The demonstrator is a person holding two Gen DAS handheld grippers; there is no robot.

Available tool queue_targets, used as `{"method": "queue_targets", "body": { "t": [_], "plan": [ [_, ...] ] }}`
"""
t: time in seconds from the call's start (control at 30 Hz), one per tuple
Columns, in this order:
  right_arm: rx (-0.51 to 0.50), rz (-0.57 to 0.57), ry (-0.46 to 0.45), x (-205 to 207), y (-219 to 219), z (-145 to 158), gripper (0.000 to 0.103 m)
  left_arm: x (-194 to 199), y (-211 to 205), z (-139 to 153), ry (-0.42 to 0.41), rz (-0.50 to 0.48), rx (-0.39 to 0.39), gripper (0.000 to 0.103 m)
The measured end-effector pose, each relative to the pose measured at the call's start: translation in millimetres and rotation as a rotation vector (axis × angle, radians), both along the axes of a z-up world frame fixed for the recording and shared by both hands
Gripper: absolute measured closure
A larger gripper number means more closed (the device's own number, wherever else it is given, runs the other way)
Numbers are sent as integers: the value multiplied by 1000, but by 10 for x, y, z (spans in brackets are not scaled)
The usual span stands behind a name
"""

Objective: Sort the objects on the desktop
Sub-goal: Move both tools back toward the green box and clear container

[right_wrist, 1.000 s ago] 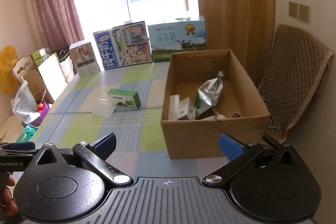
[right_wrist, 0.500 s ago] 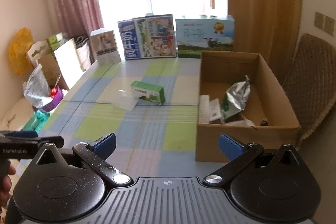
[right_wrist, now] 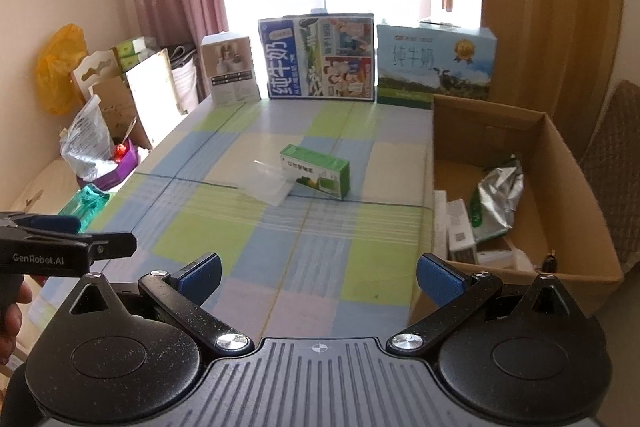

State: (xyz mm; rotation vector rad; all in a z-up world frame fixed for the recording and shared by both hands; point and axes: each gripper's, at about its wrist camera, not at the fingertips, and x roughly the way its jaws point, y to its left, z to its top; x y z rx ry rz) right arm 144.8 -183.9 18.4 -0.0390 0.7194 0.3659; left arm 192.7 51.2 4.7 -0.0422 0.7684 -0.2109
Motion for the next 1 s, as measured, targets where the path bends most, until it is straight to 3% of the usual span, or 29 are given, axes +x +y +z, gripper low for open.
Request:
{"method": "queue_targets", "body": {
  "t": [0.6,1.0],
  "plan": [
    [-22,22,47,416,110,-256,2,390,-5,-307,71,-7,26,2],
    [-67,76,20,681,205,-299,2,700,-139,-431,105,-42,55,2]
  ]
}}
